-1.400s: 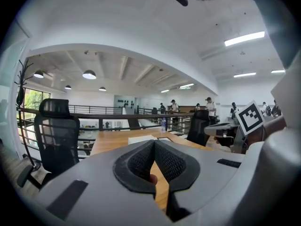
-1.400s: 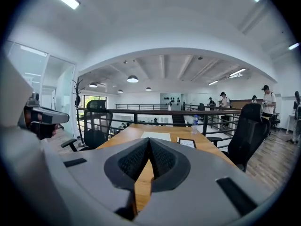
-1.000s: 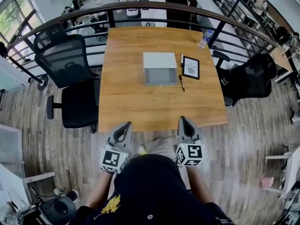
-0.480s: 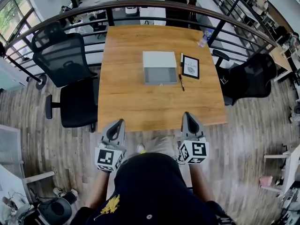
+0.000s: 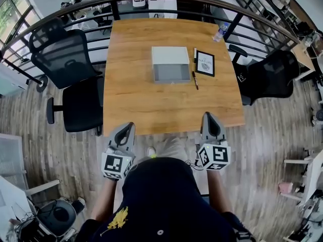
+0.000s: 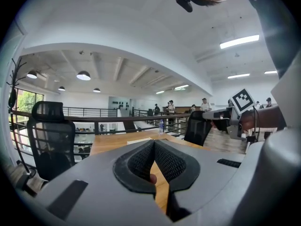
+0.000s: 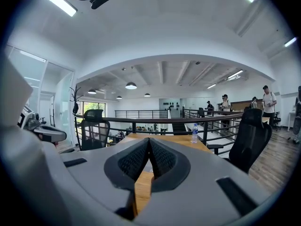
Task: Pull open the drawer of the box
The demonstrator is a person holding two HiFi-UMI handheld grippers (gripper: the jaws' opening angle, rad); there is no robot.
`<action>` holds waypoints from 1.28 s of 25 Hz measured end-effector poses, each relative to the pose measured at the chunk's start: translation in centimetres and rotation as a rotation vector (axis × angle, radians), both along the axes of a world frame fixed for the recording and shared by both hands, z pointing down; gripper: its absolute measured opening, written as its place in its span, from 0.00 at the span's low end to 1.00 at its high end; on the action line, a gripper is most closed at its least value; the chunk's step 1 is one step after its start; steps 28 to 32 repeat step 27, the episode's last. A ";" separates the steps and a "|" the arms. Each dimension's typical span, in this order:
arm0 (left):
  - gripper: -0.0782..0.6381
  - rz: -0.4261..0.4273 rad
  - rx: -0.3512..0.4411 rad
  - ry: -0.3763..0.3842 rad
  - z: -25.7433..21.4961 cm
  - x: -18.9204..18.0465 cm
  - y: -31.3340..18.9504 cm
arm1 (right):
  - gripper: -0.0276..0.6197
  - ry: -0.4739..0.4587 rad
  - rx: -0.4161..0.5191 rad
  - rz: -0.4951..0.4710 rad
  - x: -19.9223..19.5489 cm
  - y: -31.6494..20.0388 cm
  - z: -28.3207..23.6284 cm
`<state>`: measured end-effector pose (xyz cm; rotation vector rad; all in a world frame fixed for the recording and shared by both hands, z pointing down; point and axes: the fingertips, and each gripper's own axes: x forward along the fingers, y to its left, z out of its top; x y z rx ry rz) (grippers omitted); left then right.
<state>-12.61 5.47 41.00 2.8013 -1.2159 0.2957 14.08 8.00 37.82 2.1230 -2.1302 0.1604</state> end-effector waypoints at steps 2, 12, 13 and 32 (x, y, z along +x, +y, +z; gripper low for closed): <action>0.13 0.004 0.005 -0.013 0.1 0.2 0.0 | 0.04 0.007 -0.004 0.002 0.2 0.2 0.0; 0.13 -0.097 0.062 -0.059 1.2 -0.1 -0.2 | 0.04 0.075 -0.018 0.000 0.5 0.6 0.4; 0.13 -0.095 0.055 -0.062 1.3 0.0 -0.1 | 0.04 0.107 -0.014 -0.007 0.4 0.7 0.2; 0.13 -0.080 0.016 -0.069 2.4 0.8 0.9 | 0.04 0.160 0.009 -0.015 2.1 1.4 -0.4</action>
